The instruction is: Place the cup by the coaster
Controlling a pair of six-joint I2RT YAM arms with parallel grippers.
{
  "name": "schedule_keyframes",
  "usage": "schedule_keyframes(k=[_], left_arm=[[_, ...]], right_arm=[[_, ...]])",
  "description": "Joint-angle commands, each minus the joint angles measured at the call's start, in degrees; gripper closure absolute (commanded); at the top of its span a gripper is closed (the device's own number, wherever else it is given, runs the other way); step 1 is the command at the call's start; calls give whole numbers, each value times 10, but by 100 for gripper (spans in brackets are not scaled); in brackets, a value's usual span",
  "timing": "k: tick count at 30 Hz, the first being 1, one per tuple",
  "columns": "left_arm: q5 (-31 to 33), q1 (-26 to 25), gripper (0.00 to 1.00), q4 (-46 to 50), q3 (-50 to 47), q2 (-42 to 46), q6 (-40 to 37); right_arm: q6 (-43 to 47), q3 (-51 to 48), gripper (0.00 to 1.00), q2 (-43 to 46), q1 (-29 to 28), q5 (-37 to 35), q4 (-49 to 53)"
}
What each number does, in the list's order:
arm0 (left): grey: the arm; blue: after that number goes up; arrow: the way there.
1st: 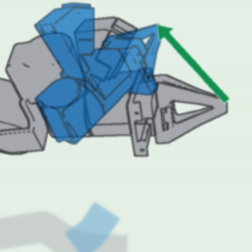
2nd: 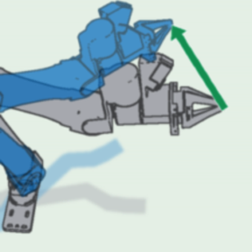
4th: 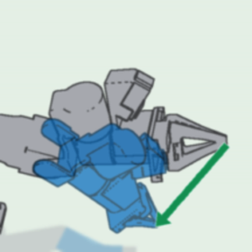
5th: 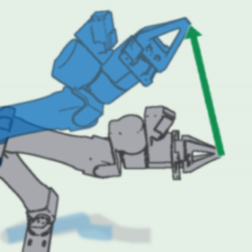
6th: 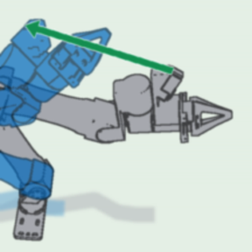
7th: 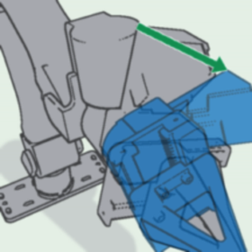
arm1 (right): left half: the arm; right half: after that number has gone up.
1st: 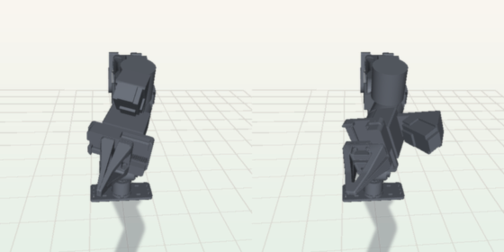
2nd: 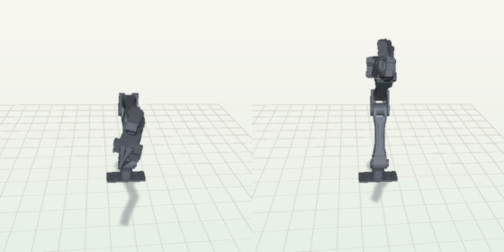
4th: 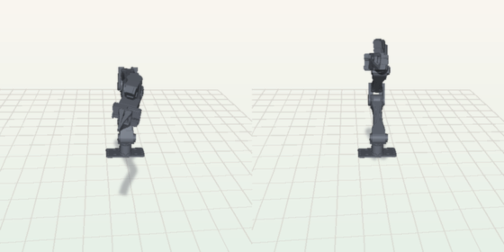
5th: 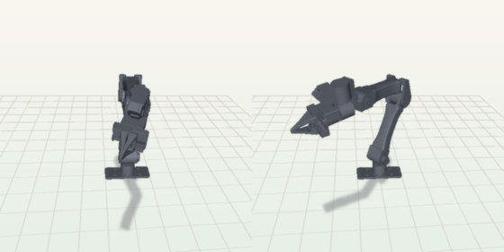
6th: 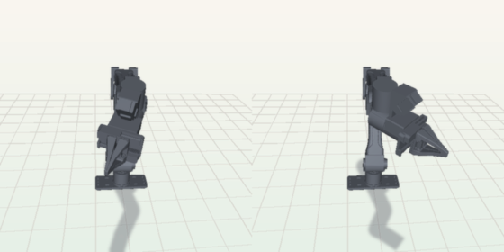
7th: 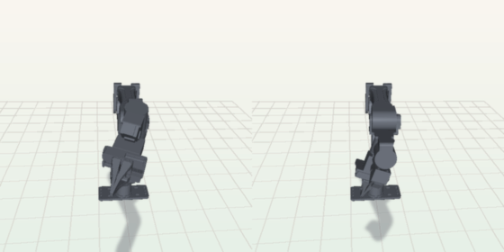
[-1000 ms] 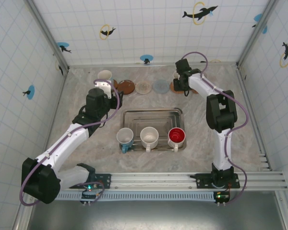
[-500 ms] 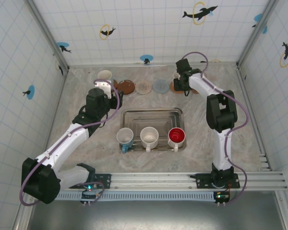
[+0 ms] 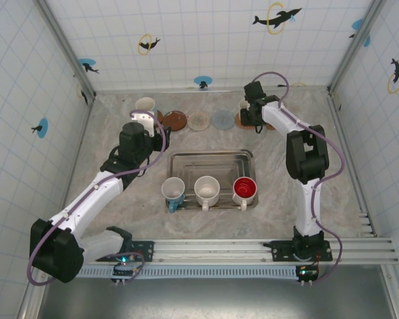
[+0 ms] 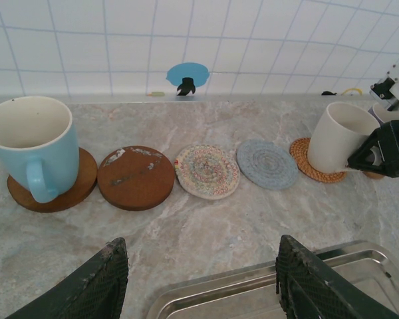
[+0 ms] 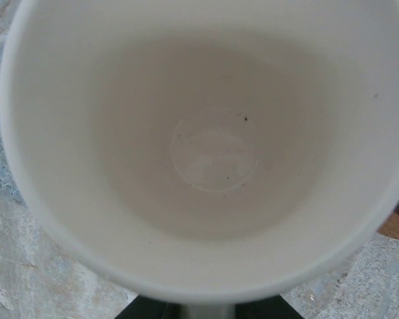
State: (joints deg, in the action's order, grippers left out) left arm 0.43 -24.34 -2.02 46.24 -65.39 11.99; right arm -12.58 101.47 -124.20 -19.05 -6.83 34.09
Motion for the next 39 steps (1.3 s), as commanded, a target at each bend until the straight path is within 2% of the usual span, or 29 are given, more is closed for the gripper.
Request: schedule_keyframes(k=[1,14,25,37,39], left_arm=[[-1,-2,41,-1,17,7,-4],[5,-2,41,3,15,16,-6],[2,-3,41,7,15,26,-4],[-4,-5,41,14,15,34,10],[9,-6,41,28,20,32,13]], right_arm=[[-3,-14,77,24,2,8,-20],[-5,-51,67,65,2,4,-27],[-25,-111,62,161,0,-3,-42],[-134,-295,59,360,-42,-78,-220],[-167,-340,59,393,-57,-103,-281]])
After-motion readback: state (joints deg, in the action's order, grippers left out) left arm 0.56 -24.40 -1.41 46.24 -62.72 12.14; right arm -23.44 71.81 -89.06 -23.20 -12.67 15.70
